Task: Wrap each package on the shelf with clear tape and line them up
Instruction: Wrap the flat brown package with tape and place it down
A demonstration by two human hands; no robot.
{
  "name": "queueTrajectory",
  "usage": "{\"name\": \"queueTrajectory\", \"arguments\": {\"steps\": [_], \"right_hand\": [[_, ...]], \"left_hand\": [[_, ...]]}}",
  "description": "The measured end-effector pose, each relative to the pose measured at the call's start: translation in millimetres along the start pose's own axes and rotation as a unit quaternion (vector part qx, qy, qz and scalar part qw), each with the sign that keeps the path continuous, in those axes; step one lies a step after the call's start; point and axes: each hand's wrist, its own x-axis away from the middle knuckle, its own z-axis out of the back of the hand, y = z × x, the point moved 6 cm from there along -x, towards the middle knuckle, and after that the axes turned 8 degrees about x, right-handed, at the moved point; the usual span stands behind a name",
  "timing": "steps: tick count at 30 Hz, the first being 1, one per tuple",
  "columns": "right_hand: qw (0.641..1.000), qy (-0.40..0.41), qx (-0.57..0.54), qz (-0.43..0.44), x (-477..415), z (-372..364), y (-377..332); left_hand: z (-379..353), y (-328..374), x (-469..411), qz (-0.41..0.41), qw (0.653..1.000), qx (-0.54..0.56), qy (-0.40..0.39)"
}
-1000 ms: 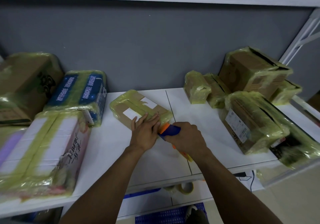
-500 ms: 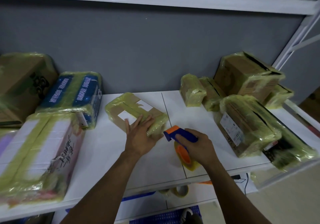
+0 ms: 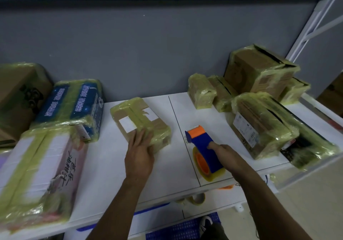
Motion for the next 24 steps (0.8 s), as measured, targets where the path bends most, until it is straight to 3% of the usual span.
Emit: {"name": "queueTrajectory", "arguments": {"steps": [5,9,11,14,16,18,21,24], "right_hand": [[0.999,-0.014,-0.001,0.029,1.0,-9.3,-2.7],[0.995,-0.015,0.008,0.098,6.3,-19.2,-21.3],[0.991,-0.035,0.003,0.126,6.8,-23.1,-33.6],[0.984,-0.065,0.012,0.166,7.7,-25.0,-54.8],[0.977,-0.066,0.041,0.199,7.6,-24.8,-67.6],[0.968,-0.071,0.072,0.230,7.5,-26.8,-79.5],[0.956,-0.091,0.098,0.261,8.7,-32.6,-95.1],[0.947,-0.116,0.098,0.284,12.0,-40.5,-105.2]], "left_hand": [[-2.8,-9.2,-13.2,-0.036,0.999,0.030,-0.026],[-1.8,-13.2,-29.9,-0.009,0.990,-0.035,-0.133],[1.9,-12.5,-33.3,0.009,0.988,-0.029,-0.151],[22.4,1.1,-31.8,0.021,0.985,0.166,-0.041],[32.7,8.7,-29.0,0.066,0.945,0.320,-0.001],[39.8,17.7,-26.5,0.123,0.901,0.415,-0.029],[51.9,23.7,-22.4,0.152,0.864,0.476,-0.066],[65.4,19.1,-17.1,0.151,0.860,0.481,-0.071]]}}
